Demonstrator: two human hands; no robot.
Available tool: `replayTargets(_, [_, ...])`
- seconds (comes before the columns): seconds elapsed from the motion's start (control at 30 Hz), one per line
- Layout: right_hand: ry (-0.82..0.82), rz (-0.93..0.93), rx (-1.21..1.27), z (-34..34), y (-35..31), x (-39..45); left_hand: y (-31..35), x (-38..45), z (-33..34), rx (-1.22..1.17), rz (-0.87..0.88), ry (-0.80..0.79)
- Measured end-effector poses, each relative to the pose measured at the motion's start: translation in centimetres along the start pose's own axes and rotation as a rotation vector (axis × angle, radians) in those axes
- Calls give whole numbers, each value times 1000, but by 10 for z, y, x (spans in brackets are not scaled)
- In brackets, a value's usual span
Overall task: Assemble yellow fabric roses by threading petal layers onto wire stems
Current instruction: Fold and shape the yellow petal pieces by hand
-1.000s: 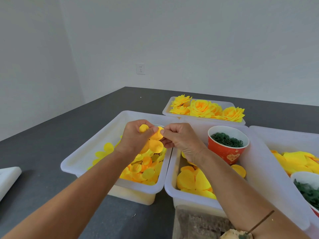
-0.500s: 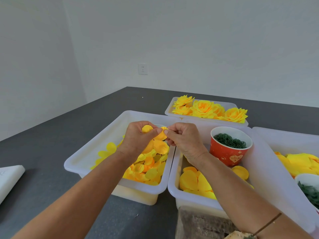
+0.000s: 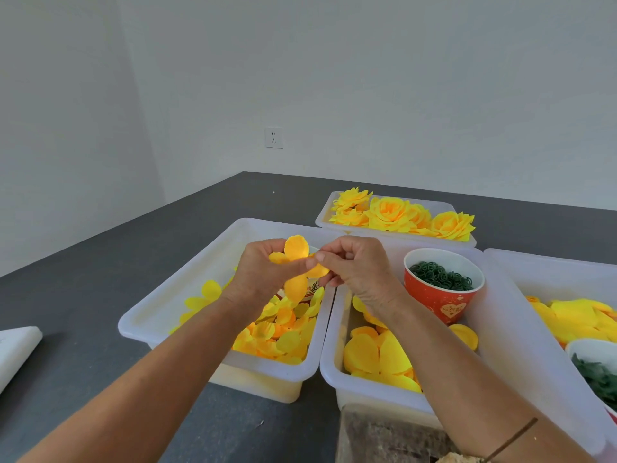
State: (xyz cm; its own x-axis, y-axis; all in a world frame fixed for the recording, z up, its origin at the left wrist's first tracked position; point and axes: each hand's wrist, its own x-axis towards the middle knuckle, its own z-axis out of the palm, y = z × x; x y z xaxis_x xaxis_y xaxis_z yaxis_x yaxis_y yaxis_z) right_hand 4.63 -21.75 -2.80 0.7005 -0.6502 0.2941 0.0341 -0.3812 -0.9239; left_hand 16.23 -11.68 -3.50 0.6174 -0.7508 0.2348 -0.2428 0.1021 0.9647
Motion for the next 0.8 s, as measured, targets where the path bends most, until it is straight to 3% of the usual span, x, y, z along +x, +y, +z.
replayTargets(0.13, [-38,104,257,1,-1,-1,3,0,-2,-153,-39,9])
replayTargets(0.23, [-93,128,206,0,0,-1,2,0,-3,-156,-38,54])
replayTargets(0.33, [-114,17,155,0,1,0,2,1,-6,-169,-97,67])
replayTargets(0.6, [-197,31,331,-3,3,4,6,5,-13,-437,-231,-182])
replayTargets(0.8, [-67,-85,-11,1,9,3,0,0,-5,-8,-42,-37])
